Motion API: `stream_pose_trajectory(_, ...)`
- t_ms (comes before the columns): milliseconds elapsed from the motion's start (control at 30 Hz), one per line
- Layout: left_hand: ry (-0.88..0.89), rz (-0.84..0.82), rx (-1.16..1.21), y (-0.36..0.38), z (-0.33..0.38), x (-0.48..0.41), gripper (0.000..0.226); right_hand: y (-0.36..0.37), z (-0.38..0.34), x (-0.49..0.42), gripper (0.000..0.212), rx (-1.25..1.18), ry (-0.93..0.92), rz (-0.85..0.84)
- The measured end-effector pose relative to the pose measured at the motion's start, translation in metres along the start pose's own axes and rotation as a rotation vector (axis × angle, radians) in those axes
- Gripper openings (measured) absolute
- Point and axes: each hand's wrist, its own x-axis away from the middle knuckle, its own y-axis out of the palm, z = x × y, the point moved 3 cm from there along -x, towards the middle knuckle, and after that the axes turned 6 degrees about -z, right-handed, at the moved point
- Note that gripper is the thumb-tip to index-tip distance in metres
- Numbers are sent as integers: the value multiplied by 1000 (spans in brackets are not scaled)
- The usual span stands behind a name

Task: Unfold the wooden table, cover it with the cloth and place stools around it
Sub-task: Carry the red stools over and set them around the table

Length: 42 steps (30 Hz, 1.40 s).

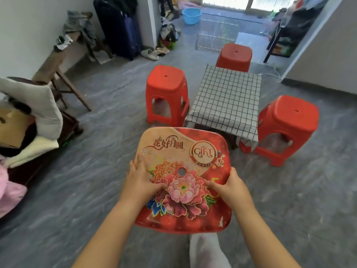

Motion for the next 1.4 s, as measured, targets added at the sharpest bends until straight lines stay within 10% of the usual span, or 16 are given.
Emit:
stream_pose_trajectory(733,83,-406,-35,200,95,-342,122,-43,115,-336,88,-179,343,60)
stream_pose_trajectory(1400,143,-439,-268,306,50,-426,119,19,207,-430,97,-182,397,76)
